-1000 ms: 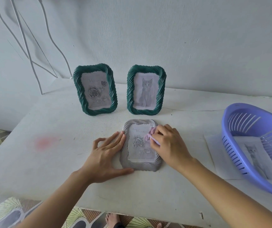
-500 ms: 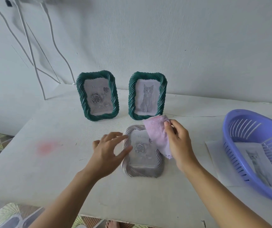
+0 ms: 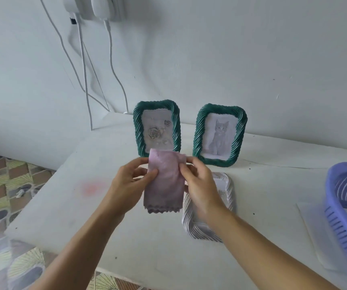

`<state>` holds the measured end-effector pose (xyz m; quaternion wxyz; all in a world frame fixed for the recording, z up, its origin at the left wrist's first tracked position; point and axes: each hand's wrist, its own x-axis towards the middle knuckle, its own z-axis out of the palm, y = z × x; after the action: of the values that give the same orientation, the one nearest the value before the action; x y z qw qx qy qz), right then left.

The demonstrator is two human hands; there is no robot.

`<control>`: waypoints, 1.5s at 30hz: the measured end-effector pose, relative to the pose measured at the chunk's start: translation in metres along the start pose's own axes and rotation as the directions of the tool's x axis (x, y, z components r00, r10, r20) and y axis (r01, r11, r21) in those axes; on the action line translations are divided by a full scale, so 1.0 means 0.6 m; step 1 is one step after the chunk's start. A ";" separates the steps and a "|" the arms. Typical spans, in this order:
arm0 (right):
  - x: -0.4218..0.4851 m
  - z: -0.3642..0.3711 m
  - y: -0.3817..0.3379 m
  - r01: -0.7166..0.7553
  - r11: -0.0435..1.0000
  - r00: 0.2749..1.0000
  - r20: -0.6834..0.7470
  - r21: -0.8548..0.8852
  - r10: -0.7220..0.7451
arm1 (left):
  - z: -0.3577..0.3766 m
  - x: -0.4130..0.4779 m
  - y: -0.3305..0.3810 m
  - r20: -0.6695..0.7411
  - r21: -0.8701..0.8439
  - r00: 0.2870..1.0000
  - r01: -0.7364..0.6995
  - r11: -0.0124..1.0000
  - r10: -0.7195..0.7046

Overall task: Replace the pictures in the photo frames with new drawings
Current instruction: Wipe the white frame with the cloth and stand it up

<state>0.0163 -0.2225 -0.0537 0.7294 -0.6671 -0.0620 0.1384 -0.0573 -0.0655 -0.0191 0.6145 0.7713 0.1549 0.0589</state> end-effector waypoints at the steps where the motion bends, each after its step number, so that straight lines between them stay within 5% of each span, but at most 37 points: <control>1: 0.005 0.012 0.007 0.019 0.998 0.999 0.030 -0.066 -0.017 | -0.018 0.001 -0.006 0.002 0.008 1.000 0.026 1.000 -0.026; 13: 0.063 0.112 0.063 0.096 0.810 0.981 0.193 -0.578 0.022 | -0.137 0.048 -0.113 -0.070 0.321 0.989 0.145 0.936 -0.130; 20: 0.083 0.122 0.081 0.268 0.564 0.961 0.258 -0.781 -0.100 | -0.147 0.074 -0.132 -0.015 0.606 0.999 -0.022 0.795 0.039; 27: 0.081 0.114 0.092 0.353 0.428 0.935 0.323 -0.832 -0.143 | -0.144 0.078 -0.136 0.025 0.764 0.977 -0.154 0.626 0.210; 31: 0.069 0.086 0.071 0.371 0.435 0.928 0.315 -0.821 -0.197 | -0.119 0.079 -0.126 0.040 0.798 0.958 -0.202 0.567 0.286; 36: 0.046 -0.017 0.030 0.282 0.551 0.941 0.113 -0.785 -0.320 | -0.045 0.074 -0.094 0.126 0.658 0.912 -0.371 0.655 0.391; 40: 0.029 -0.128 0.010 0.119 0.511 0.956 -0.040 -0.851 -0.290 | 0.039 0.071 -0.082 0.192 0.602 0.933 -0.357 0.714 0.304; 42: 0.022 -0.175 0.004 -0.032 0.436 0.970 -0.132 -0.900 -0.202 | 0.077 0.071 -0.082 0.226 0.676 0.954 -0.300 0.673 0.198; 45: 0.014 -0.216 0.008 -0.211 0.329 0.975 -0.221 -0.921 0.007 | 0.116 0.069 -0.077 0.228 0.857 0.973 -0.223 0.465 0.047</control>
<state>0.0594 -0.3435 -0.0726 0.2033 -0.9767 -0.0204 0.0663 -0.0064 -0.1081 -0.0846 0.1379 0.9882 0.0479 -0.0465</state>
